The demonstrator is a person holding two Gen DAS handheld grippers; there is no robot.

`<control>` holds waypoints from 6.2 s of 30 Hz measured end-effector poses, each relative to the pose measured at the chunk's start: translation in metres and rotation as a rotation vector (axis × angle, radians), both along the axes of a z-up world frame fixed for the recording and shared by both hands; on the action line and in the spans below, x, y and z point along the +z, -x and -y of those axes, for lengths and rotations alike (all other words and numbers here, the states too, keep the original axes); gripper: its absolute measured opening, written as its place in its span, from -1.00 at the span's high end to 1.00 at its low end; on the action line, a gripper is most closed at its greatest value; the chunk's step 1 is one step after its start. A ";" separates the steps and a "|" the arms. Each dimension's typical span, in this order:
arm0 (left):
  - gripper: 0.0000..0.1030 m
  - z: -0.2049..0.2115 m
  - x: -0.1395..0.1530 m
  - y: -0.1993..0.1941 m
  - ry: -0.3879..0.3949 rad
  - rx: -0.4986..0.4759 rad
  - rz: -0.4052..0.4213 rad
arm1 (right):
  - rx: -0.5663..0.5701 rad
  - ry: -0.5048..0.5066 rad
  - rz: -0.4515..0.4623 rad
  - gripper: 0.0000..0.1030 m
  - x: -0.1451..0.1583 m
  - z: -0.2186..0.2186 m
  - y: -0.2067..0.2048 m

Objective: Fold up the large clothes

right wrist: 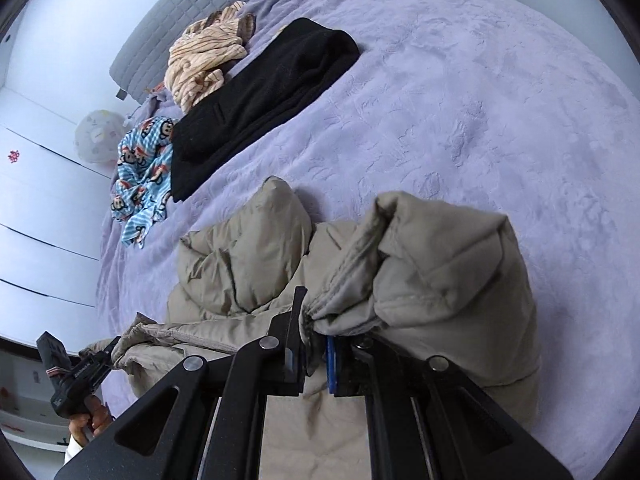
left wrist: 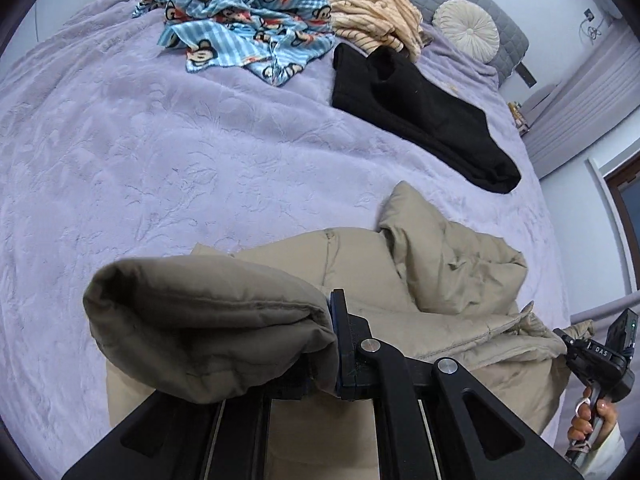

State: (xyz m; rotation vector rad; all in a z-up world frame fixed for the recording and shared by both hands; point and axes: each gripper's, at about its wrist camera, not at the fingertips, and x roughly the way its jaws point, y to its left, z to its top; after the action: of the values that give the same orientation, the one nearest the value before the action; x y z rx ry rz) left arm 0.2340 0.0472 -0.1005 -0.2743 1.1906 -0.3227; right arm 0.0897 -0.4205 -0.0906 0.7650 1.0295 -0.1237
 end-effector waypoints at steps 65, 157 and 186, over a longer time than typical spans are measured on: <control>-0.81 0.008 -0.090 -0.066 -0.285 0.014 0.085 | -0.056 0.165 -0.140 1.00 -0.105 0.048 -0.031; -0.99 -0.047 -0.088 0.136 0.295 0.168 -0.249 | -0.254 -0.450 0.052 -1.00 -0.099 -0.062 0.165; 0.60 -0.030 -0.056 0.091 0.285 0.073 0.043 | -0.347 -0.620 0.080 0.24 -0.131 -0.049 0.122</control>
State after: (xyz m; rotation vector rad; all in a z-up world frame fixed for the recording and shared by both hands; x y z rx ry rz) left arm 0.1427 0.0770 -0.1568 -0.5551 1.0880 -0.4328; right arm -0.0320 -0.3713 -0.2218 1.5004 0.8528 -0.0685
